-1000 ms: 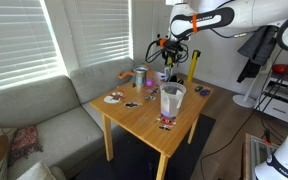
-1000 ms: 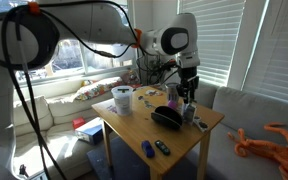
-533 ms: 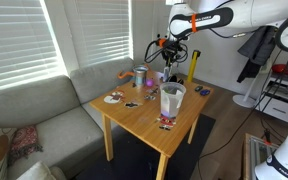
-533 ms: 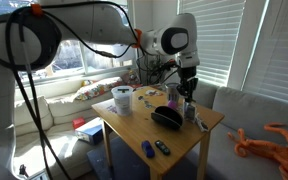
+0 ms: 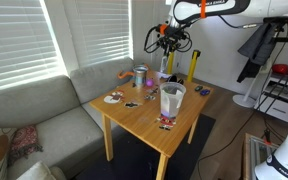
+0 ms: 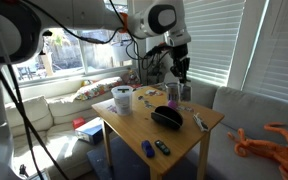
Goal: Put the plastic cup on the left side of the table then put the squishy drinks in it
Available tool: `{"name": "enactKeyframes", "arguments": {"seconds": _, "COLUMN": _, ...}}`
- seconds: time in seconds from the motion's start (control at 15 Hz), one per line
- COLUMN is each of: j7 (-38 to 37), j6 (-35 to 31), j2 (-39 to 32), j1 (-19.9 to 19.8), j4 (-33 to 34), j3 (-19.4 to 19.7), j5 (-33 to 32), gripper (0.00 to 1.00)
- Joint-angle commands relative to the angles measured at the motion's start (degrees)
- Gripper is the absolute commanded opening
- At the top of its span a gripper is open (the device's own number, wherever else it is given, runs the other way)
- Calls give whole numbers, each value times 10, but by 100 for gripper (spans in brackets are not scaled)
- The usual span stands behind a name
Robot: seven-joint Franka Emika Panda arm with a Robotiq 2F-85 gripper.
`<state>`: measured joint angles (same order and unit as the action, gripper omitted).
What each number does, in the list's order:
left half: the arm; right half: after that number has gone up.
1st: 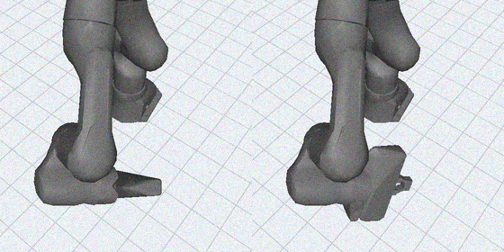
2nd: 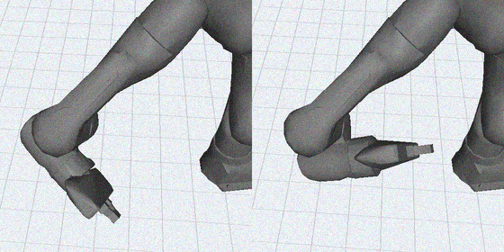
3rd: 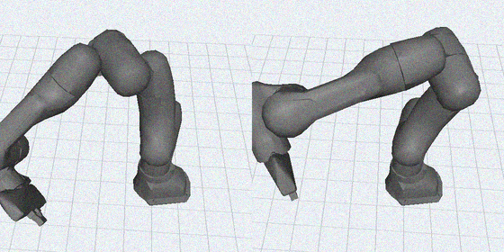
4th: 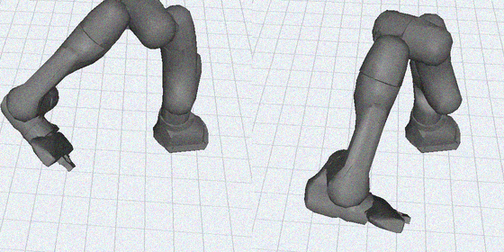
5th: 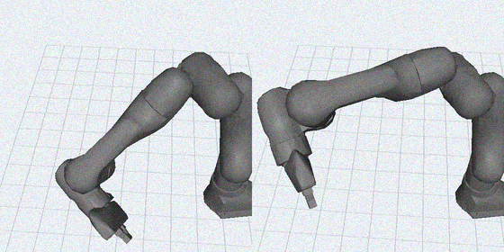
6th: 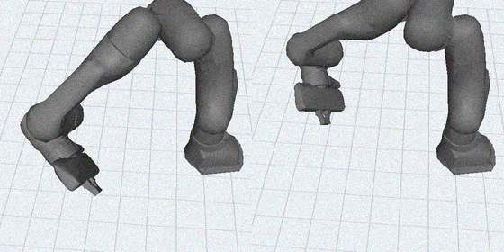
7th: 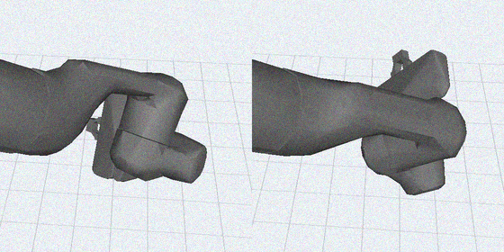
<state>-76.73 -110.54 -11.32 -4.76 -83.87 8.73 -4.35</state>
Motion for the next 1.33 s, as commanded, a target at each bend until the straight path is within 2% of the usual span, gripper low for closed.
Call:
{"name": "enactKeyframes", "arguments": {"seconds": 0.0, "j7": 47, "j6": 19, "j2": 93, "j1": 22, "j4": -36, "j3": -21, "j5": -16, "gripper": 5}}
{"name": "enactKeyframes", "arguments": {"seconds": 0.2, "j7": 101, "j6": 63, "j2": 146, "j1": 43, "j4": -45, "j3": -41, "j5": 18, "gripper": 5}}
{"name": "enactKeyframes", "arguments": {"seconds": 0.4, "j7": 148, "j6": 137, "j2": 185, "j1": 54, "j4": -46, "j3": -68, "j5": 61, "gripper": 5}}
{"name": "enactKeyframes", "arguments": {"seconds": 0.8, "j7": 238, "j6": 273, "j2": 207, "j1": 61, "j4": -56, "j3": -93, "j5": 133, "gripper": 5}}
{"name": "enactKeyframes", "arguments": {"seconds": 0.93, "j7": 260, "j6": 293, "j2": 198, "j1": 59, "j4": -65, "j3": -96, "j5": 135, "gripper": 5}}
{"name": "enactKeyframes", "arguments": {"seconds": 1.27, "j7": 309, "j6": 273, "j2": 195, "j1": 59, "j4": -106, "j3": -102, "j5": 123, "gripper": 5}}
